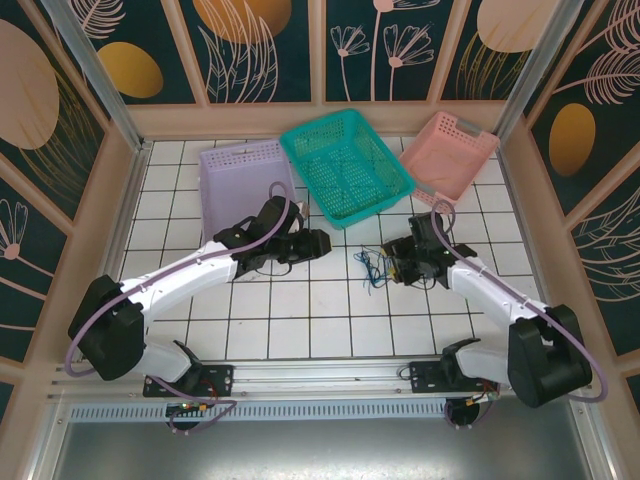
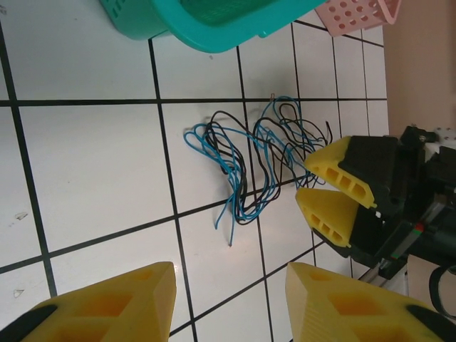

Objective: Untangle the cables

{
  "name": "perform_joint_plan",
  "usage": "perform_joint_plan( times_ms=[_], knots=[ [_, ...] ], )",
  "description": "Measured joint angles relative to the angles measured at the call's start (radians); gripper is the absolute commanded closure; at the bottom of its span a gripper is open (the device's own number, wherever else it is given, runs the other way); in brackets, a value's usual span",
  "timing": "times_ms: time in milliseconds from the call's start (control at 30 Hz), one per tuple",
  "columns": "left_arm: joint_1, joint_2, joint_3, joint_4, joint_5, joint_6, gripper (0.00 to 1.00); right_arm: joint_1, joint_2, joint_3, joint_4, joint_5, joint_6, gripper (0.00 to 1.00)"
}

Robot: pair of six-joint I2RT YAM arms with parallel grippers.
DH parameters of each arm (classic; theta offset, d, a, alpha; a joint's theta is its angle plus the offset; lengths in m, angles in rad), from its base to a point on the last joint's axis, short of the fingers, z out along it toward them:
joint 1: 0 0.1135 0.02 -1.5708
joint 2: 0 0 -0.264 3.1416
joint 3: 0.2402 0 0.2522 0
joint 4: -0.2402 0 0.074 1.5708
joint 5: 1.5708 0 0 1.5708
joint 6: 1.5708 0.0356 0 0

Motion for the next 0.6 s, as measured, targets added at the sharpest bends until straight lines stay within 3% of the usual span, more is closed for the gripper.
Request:
perform_joint_plan(
  times_ms=[167, 367, 433, 533, 600],
  knots=[
    [0.000, 0.000, 0.000, 0.010, -0.001, 0.000, 0.56, 0.010, 0.075, -0.002, 0.128, -0.023, 0.163, 0.56],
    [0.000, -0.005, -0.006, 0.014, -0.004, -0.001, 0.56, 0.016, 0.203, 0.064, 0.161, -0.036, 0.252, 0.64],
    [0.000, -0.009, -0.009, 0.014, -0.005, -0.002, 0.56, 0.016, 0.228, 0.058, 0.178, -0.039, 0.283, 0.71],
    [0.000, -0.016, -0.011, 0.015, -0.007, -0.006, 0.55, 0.016, 0.250, 0.051, 0.199, -0.039, 0.312, 1.00],
    [0.000, -0.018, -0.011, 0.015, -0.007, -0.008, 0.54, 0.016, 0.257, 0.053, 0.205, -0.039, 0.304, 1.00]
  ],
)
